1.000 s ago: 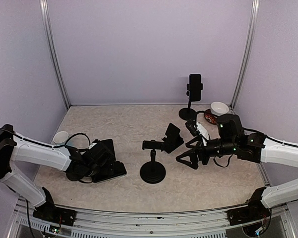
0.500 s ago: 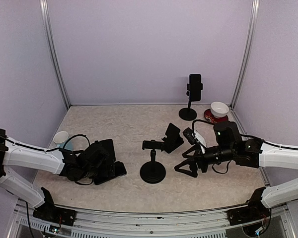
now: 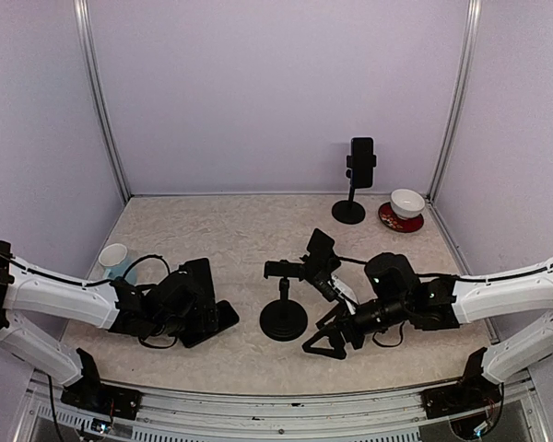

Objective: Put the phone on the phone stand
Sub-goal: Move the phone to the corner of the board.

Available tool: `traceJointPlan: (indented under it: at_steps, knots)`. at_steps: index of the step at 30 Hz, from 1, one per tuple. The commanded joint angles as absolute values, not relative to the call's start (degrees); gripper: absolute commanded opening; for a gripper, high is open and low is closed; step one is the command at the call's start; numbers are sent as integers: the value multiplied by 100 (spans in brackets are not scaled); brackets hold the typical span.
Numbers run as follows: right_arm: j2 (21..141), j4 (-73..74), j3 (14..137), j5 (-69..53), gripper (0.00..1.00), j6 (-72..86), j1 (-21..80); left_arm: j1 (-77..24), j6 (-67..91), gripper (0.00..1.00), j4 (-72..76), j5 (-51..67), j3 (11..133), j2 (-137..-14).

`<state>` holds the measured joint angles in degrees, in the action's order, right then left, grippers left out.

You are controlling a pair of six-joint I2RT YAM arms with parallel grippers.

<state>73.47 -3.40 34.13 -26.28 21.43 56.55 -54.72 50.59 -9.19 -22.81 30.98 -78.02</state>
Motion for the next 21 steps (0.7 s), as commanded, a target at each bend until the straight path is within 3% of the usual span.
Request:
traceJointPlan:
  at_steps: [1,9,21]
  knots:
    - [7643,-1165,3195,-2697,100,2849,5789,-5645,5283,99,-741,-2117,3002,-7804]
    - [7862,-1627,3113,-2792,100,3177,5854,-5840,5397,99,-770,-2104,3007,-7722]
    - [7439,-827,3400,-2377,100,2663,5858,-6155,5038,99,-1000,-2412,3101,-7677]
